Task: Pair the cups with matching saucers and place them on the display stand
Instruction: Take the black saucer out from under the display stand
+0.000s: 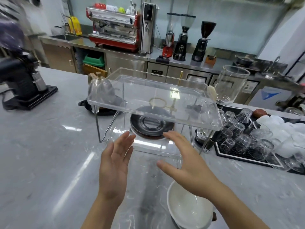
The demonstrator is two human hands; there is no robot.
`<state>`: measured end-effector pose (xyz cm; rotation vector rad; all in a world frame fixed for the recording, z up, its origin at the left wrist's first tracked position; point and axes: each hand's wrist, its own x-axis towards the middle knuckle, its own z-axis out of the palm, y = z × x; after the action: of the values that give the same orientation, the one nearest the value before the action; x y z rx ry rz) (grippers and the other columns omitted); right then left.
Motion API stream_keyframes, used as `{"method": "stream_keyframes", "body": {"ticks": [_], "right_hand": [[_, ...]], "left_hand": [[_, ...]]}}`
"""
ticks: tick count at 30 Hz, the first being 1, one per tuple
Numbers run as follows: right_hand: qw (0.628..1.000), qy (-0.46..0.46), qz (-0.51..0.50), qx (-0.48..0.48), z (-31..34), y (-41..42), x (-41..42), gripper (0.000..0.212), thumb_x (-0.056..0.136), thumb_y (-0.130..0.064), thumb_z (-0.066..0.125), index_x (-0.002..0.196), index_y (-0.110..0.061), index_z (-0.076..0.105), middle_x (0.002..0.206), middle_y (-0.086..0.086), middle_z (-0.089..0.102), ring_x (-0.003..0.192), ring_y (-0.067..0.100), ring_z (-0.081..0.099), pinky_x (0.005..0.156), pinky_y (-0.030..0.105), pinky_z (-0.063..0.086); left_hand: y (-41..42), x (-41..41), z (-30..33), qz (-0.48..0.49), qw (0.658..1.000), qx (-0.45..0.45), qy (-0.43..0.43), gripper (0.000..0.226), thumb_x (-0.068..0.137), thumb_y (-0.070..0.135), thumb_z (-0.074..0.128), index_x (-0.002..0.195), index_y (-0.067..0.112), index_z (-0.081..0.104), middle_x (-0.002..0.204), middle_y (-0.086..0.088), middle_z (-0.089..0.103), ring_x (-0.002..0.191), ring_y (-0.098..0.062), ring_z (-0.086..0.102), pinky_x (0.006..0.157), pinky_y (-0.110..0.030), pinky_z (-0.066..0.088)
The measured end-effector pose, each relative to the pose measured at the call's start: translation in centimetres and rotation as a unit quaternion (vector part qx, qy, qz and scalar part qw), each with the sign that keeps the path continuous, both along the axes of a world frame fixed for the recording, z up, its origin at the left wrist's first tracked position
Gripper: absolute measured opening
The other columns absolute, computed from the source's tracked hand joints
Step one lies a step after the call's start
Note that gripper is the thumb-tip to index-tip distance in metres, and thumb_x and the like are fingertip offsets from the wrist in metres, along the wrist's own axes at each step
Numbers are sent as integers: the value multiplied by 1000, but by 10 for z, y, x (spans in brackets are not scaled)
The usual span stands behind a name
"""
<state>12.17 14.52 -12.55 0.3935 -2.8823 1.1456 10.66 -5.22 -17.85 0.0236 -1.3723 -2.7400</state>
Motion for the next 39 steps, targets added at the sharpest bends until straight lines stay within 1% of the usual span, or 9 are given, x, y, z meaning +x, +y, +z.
{"method": "stream_keyframes", "body": {"ticks": [6,11,15,19,24,29,31,34,39], "right_hand": [[997,14,-53,-53,-2,-13,-34,59,88,-40,71,137,-50,38,140,-32,38,116,-31,32,93,-8,22],[988,-2,-99,-117,-8,-21,-61,62,92,-34,67,147,-35,39,148,-20,39,133,-3,36,110,21,29],[966,-33,-168,-192,-15,-22,-83,60,96,-26,64,150,-28,37,141,-18,41,131,2,39,102,21,30],[940,-89,-189,-271,-18,-22,-95,52,97,-34,63,145,-34,43,114,-38,49,97,-19,50,70,6,44],[919,-127,-184,-326,-22,-21,-105,52,99,-37,60,147,-32,42,119,-24,59,103,-10,52,70,14,41],[903,-162,-193,-347,-22,-16,-112,46,99,-26,59,144,-23,49,138,4,62,130,25,55,105,42,47],[891,-176,-197,-369,-23,-15,-113,45,98,-20,59,142,-17,52,139,11,62,132,31,54,112,49,42],[862,-201,-203,-419,-21,-15,-114,45,98,-18,60,142,-12,54,135,13,63,121,26,54,111,49,38],[796,-213,-228,-519,-22,-20,-115,42,95,-5,56,136,-10,57,89,-3,68,84,11,57,91,32,41]], "left_hand": [[2,-29,13,23,999,-35,-13,48,108,38,29,133,16,64,133,1,71,130,-9,60,118,-37,34],[4,-53,22,36,994,-98,-18,36,105,39,37,121,34,69,133,15,69,129,4,55,122,-36,30],[8,-74,31,8,991,-134,-15,35,85,52,48,102,50,78,126,24,71,127,6,56,117,-31,29],[7,-98,29,-12,993,-109,-34,47,106,33,38,94,39,83,112,9,79,108,-4,71,102,-33,43],[6,-114,26,-4,992,-107,-70,29,109,22,40,113,15,68,108,-6,77,105,-25,69,93,-38,48],[2,-120,27,-36,991,-100,-76,69,87,42,44,141,-2,51,135,-27,64,126,-41,59,98,-42,46],[2,-120,29,-35,993,-95,-69,73,84,42,44,139,-6,49,122,-28,68,111,-40,67,88,-38,49],[1,-124,31,-23,994,-68,-80,74,77,43,51,132,-5,54,106,-20,72,80,-21,71,62,-24,56],[0,-125,35,-24,995,-37,-93,87,75,42,53,150,-1,40,111,-21,68,77,-21,75,61,-26,59]]}}
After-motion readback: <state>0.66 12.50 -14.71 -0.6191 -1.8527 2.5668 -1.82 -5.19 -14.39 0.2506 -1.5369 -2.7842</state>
